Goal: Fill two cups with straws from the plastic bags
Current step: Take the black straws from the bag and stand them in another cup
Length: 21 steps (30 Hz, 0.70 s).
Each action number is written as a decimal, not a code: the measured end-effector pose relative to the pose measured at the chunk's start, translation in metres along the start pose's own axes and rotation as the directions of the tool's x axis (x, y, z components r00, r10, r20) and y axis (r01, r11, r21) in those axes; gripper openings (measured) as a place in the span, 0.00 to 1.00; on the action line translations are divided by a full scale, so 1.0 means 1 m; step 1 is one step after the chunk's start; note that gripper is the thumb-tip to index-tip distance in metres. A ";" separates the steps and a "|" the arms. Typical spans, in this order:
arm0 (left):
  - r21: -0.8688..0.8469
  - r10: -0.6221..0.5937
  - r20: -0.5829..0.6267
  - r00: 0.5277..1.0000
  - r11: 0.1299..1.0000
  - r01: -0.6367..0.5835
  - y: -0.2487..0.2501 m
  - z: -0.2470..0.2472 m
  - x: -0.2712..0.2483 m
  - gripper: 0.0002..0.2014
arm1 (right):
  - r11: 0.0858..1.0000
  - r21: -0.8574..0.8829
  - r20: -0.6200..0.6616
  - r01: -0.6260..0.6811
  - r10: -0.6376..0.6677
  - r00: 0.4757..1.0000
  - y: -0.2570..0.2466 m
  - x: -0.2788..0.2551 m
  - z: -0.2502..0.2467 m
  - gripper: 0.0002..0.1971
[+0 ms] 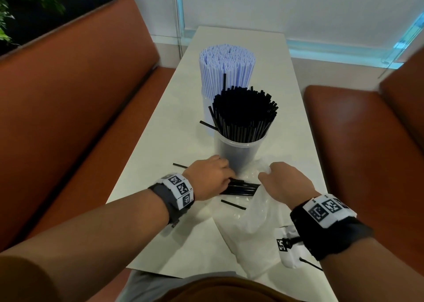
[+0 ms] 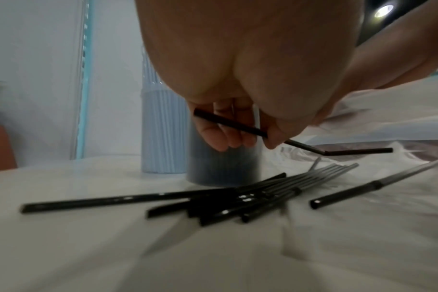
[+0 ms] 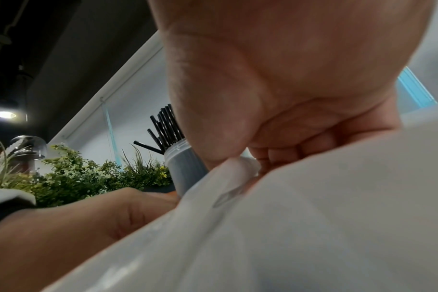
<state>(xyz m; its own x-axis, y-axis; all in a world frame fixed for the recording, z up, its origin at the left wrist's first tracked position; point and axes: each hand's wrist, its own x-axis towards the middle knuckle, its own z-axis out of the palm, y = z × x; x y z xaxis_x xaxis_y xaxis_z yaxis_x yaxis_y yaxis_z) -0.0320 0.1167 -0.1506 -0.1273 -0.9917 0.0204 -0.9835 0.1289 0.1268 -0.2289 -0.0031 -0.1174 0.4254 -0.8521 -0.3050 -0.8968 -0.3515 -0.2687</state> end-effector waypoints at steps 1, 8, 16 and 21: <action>-0.021 0.010 -0.001 1.000 1.000 -0.010 0.007 0.003 0.004 0.15 | 1.000 0.002 -0.002 0.001 -0.001 1.000 -0.001 -0.001 0.000 0.12; -0.028 -0.020 0.235 0.972 0.999 0.027 0.042 0.030 0.012 0.38 | 1.000 0.017 -0.010 0.018 -0.018 1.000 -0.003 -0.006 0.000 0.12; 0.201 -0.030 0.262 0.965 0.979 -0.024 0.049 0.029 0.011 0.38 | 0.999 0.028 0.024 0.021 -0.021 0.999 -0.010 -0.006 0.002 0.10; 0.106 -0.055 0.271 0.961 0.994 0.027 0.050 0.026 0.015 0.26 | 0.999 -0.030 0.024 0.021 -0.020 1.000 -0.007 -0.005 0.000 0.08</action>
<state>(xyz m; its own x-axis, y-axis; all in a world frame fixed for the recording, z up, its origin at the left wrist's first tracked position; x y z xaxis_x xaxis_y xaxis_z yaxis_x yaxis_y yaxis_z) -0.0865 0.1077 -0.1693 -0.1034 -0.9610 -0.2566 -0.9946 0.1014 0.0211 -0.2253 0.0039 -0.1143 0.4458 -0.8355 -0.3213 -0.8911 -0.3804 -0.2474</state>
